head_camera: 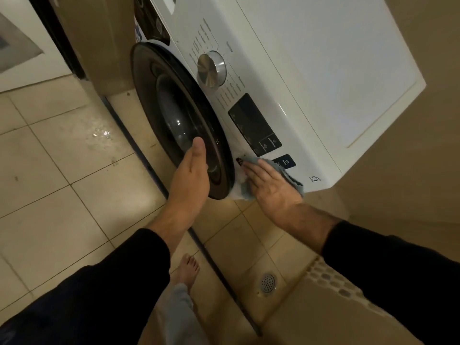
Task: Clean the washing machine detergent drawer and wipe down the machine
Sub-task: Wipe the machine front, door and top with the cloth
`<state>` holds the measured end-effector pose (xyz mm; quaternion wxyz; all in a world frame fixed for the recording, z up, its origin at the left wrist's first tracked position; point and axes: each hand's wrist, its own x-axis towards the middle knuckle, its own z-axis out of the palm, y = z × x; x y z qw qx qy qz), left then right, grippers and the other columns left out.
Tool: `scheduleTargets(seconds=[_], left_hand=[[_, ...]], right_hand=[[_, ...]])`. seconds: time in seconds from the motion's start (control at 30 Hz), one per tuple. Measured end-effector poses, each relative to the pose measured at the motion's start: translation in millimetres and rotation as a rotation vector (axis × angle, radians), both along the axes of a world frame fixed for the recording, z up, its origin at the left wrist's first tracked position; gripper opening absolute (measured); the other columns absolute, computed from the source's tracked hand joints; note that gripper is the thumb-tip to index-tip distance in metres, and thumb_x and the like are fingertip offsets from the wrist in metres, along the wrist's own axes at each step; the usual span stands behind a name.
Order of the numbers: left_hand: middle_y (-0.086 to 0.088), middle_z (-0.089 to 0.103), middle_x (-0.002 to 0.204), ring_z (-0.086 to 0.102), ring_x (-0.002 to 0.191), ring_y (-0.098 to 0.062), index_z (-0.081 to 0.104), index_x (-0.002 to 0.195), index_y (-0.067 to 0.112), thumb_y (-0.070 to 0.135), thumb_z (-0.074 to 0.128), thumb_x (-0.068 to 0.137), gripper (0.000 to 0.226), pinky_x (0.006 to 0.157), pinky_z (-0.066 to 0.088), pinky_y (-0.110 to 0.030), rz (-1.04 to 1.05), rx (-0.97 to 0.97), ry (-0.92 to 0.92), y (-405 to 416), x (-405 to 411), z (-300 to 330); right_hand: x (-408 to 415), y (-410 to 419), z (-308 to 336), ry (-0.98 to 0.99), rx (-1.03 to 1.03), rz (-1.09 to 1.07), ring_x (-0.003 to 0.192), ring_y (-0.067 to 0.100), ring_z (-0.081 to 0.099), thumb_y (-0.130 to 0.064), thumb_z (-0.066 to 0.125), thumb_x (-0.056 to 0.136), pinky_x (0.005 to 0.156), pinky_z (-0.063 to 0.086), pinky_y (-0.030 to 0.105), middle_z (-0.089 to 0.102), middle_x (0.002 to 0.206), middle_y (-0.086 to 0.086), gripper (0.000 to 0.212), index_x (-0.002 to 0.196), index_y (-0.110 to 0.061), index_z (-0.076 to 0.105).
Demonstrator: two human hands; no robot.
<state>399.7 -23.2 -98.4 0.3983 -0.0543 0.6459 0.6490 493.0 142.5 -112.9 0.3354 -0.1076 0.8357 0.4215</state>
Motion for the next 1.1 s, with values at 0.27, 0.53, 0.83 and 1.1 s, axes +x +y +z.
scheduleTargets(seconds=[0.27, 0.53, 0.83, 1.1], left_hand=[[0.006, 0.042, 0.151, 0.047, 0.131, -0.013, 0.033, 0.150, 0.034, 0.078, 0.020, 0.075, 0.088, 0.112, 0.038, -0.049, 0.041, 0.050, -0.014, 7.0, -18.8, 12.3], [0.007, 0.042, 0.152, 0.051, 0.126, -0.011, 0.034, 0.151, 0.030, 0.074, 0.019, 0.084, 0.082, 0.112, 0.037, -0.048, 0.078, -0.007, -0.013, 0.4, -30.1, -9.8], [0.006, 0.042, 0.152, 0.049, 0.130, -0.014, 0.036, 0.150, 0.028, 0.070, 0.020, 0.085, 0.079, 0.109, 0.041, -0.046, 0.126, 0.016, -0.035, -17.7, -33.9, 0.6], [0.004, 0.043, 0.151, 0.050, 0.129, -0.017, 0.037, 0.149, 0.027, 0.069, 0.020, 0.089, 0.076, 0.110, 0.040, -0.048, 0.128, 0.014, 0.012, -21.3, -43.8, 15.4]], right_hand=[[-50.3, 22.3, 72.0, 0.284, -0.046, 0.107, 0.149, 0.034, -0.017, -0.015, 0.007, 0.092, 0.121, -0.008, 0.053, -0.016, 0.162, 0.018, 0.065, 0.155, -0.006, -0.008], [-98.7, -2.3, 2.7, 0.370, 0.059, 0.215, 0.151, 0.033, -0.003, -0.016, 0.026, 0.090, 0.122, -0.004, 0.048, -0.003, 0.164, 0.018, 0.072, 0.156, -0.004, 0.000], [-94.8, -2.7, 24.9, 0.355, -0.193, -0.006, 0.152, 0.024, 0.007, -0.018, 0.027, 0.098, 0.118, -0.011, 0.039, 0.014, 0.164, 0.011, 0.058, 0.154, -0.006, 0.022], [-126.7, -10.4, 25.0, 0.332, -0.255, -0.016, 0.152, 0.029, 0.006, -0.019, 0.036, 0.095, 0.123, -0.005, 0.046, 0.019, 0.163, 0.012, 0.058, 0.151, -0.009, 0.033]])
